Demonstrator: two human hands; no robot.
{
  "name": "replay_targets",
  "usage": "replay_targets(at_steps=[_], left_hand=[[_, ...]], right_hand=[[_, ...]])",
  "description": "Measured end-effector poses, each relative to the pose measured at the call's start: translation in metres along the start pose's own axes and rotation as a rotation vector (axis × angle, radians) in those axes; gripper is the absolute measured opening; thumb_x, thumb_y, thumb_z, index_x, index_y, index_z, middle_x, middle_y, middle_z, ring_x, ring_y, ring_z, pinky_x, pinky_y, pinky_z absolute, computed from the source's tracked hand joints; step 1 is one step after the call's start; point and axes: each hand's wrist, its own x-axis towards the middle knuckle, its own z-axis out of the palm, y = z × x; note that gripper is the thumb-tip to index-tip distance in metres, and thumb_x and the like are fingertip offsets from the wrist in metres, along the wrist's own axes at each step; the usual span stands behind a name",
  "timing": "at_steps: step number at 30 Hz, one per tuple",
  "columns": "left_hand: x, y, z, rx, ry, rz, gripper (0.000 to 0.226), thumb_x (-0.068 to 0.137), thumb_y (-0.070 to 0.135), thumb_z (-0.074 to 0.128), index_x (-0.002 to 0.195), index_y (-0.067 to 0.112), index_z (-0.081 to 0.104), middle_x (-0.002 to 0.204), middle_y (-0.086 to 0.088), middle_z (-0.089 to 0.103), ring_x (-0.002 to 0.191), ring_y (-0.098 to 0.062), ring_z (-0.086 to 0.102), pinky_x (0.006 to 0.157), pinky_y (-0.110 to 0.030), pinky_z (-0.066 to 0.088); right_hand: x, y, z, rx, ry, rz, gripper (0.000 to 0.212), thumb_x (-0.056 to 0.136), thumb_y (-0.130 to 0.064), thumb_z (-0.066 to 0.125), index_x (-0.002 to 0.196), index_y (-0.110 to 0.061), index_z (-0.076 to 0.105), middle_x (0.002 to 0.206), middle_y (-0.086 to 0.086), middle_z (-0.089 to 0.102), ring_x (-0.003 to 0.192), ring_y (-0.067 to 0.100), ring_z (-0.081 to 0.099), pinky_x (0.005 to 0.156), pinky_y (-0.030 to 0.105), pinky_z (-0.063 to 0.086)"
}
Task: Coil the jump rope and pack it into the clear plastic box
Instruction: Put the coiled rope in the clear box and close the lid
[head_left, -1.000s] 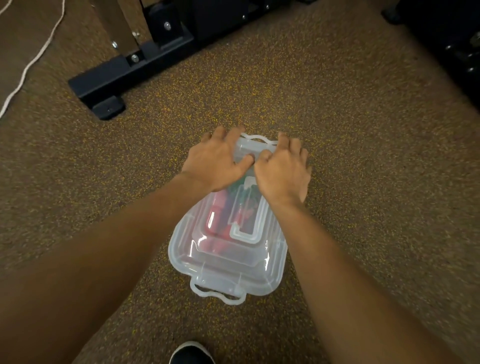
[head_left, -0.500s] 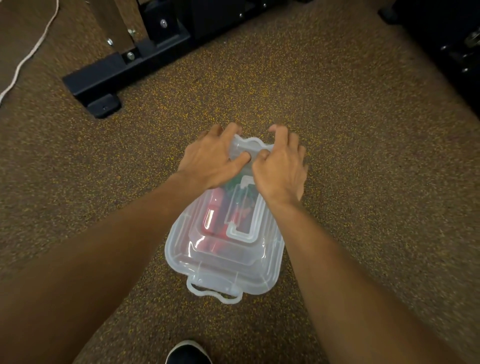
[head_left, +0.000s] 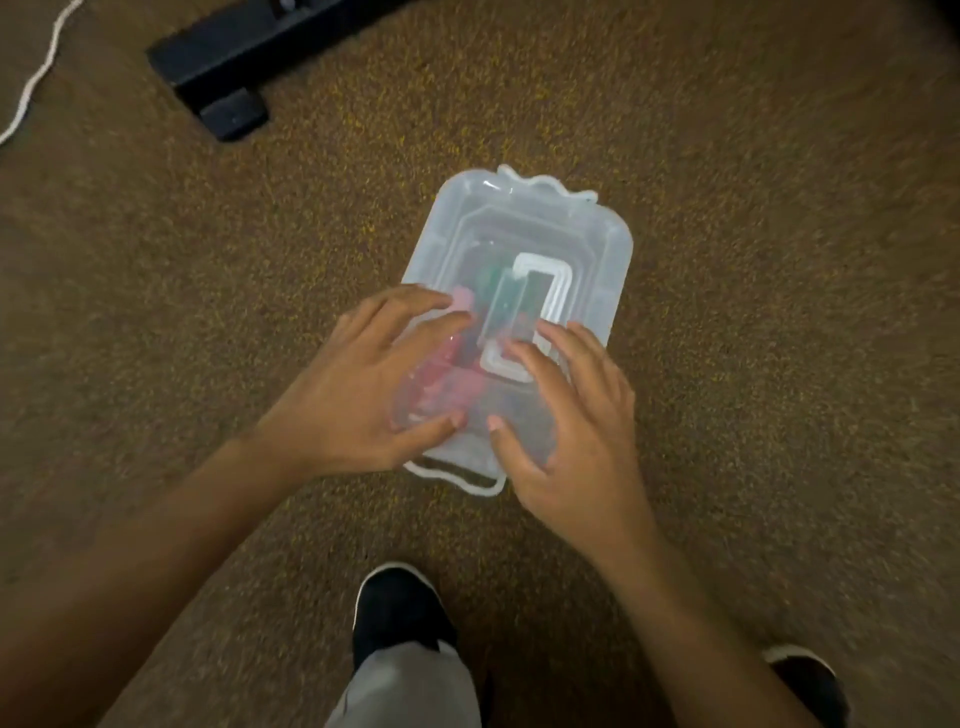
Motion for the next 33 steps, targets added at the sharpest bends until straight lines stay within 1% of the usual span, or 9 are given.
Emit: replay_targets(at_steps=[3, 6, 11, 16, 19, 21, 23, 29, 33], left_hand=[[-0.032, -0.001, 0.01, -0.024, -0.097, 0.024, 0.091, 0.079, 0.058, 0.075, 0.152, 0.014, 0.043, 0.164, -0.014, 0.028, 0.156, -0.035, 0.01, 0.122, -0.059, 0.021], [-0.05, 0.0, 0.019, 0.027, -0.151, 0.059, 0.1, 0.075, 0.059, 0.077, 0.156, 0.017, 0.036, 0.168, -0.018, 0.013, 0.157, -0.038, -0.005, 0.123, -0.061, 0.016], [-0.055, -0.001, 0.032, 0.076, -0.143, 0.005, 0.105, 0.07, 0.051, 0.084, 0.156, 0.03, 0.027, 0.168, -0.007, 0.005, 0.156, -0.037, -0.007, 0.114, -0.066, 0.014], [-0.057, -0.004, 0.035, -0.01, -0.151, -0.032, 0.1, 0.07, 0.046, 0.084, 0.155, 0.032, 0.031, 0.169, -0.005, 0.006, 0.157, -0.033, -0.008, 0.108, -0.066, 0.022], [-0.06, -0.007, 0.026, -0.17, -0.102, -0.017, 0.084, 0.075, 0.042, 0.083, 0.148, 0.025, 0.045, 0.169, -0.008, 0.018, 0.158, -0.029, 0.001, 0.115, -0.07, 0.022], [-0.062, -0.01, 0.021, -0.288, -0.024, 0.0, 0.072, 0.076, 0.036, 0.085, 0.14, 0.018, 0.057, 0.163, -0.01, 0.035, 0.157, -0.028, 0.017, 0.12, -0.061, 0.027], [-0.061, -0.011, 0.017, -0.334, -0.005, -0.016, 0.067, 0.075, 0.035, 0.085, 0.135, 0.017, 0.062, 0.158, -0.008, 0.042, 0.155, -0.026, 0.023, 0.123, -0.052, 0.028], [-0.059, -0.013, 0.019, -0.327, 0.011, 0.003, 0.055, 0.074, 0.031, 0.085, 0.125, 0.021, 0.067, 0.152, -0.008, 0.05, 0.153, -0.028, 0.031, 0.12, -0.052, 0.034], [-0.059, -0.01, 0.02, -0.323, 0.062, -0.019, 0.047, 0.078, 0.028, 0.082, 0.122, 0.018, 0.069, 0.142, -0.008, 0.059, 0.15, -0.026, 0.037, 0.119, -0.044, 0.038]], right_hand=[[-0.037, 0.005, 0.006, -0.031, -0.119, -0.05, 0.075, 0.086, -0.059, 0.065, 0.149, -0.024, 0.047, 0.165, 0.005, 0.033, 0.158, 0.026, 0.017, 0.125, 0.053, 0.018], [-0.06, 0.011, 0.011, -0.111, -0.168, -0.127, 0.085, 0.08, -0.065, 0.069, 0.15, -0.026, 0.04, 0.166, 0.009, 0.029, 0.159, 0.031, 0.014, 0.126, 0.055, 0.016], [-0.072, 0.022, 0.032, -0.275, -0.12, -0.15, 0.092, 0.077, -0.048, 0.081, 0.152, -0.025, 0.033, 0.166, 0.011, 0.025, 0.157, 0.035, 0.014, 0.125, 0.056, 0.018], [-0.072, 0.028, 0.046, -0.294, -0.004, -0.185, 0.08, 0.081, -0.042, 0.08, 0.147, -0.023, 0.04, 0.16, 0.009, 0.03, 0.153, 0.034, 0.023, 0.124, 0.052, 0.019], [-0.071, 0.031, 0.036, -0.202, -0.062, -0.205, 0.076, 0.086, -0.052, 0.071, 0.151, -0.024, 0.042, 0.164, 0.007, 0.033, 0.154, 0.028, 0.021, 0.125, 0.049, 0.018], [-0.071, 0.033, 0.026, -0.116, -0.088, -0.188, 0.068, 0.091, -0.055, 0.064, 0.15, -0.025, 0.046, 0.164, 0.003, 0.036, 0.154, 0.024, 0.023, 0.124, 0.049, 0.023], [-0.069, 0.033, 0.021, -0.094, -0.094, -0.179, 0.065, 0.093, -0.053, 0.063, 0.149, -0.024, 0.049, 0.163, 0.001, 0.039, 0.154, 0.023, 0.025, 0.123, 0.05, 0.026], [-0.071, 0.026, 0.027, -0.002, -0.03, -0.132, 0.052, 0.095, -0.041, 0.067, 0.141, -0.017, 0.059, 0.159, 0.002, 0.044, 0.153, 0.023, 0.029, 0.123, 0.05, 0.027], [-0.07, 0.021, 0.031, 0.061, 0.061, -0.107, 0.04, 0.096, -0.029, 0.069, 0.134, -0.016, 0.065, 0.152, 0.002, 0.053, 0.148, 0.025, 0.037, 0.12, 0.048, 0.03]])
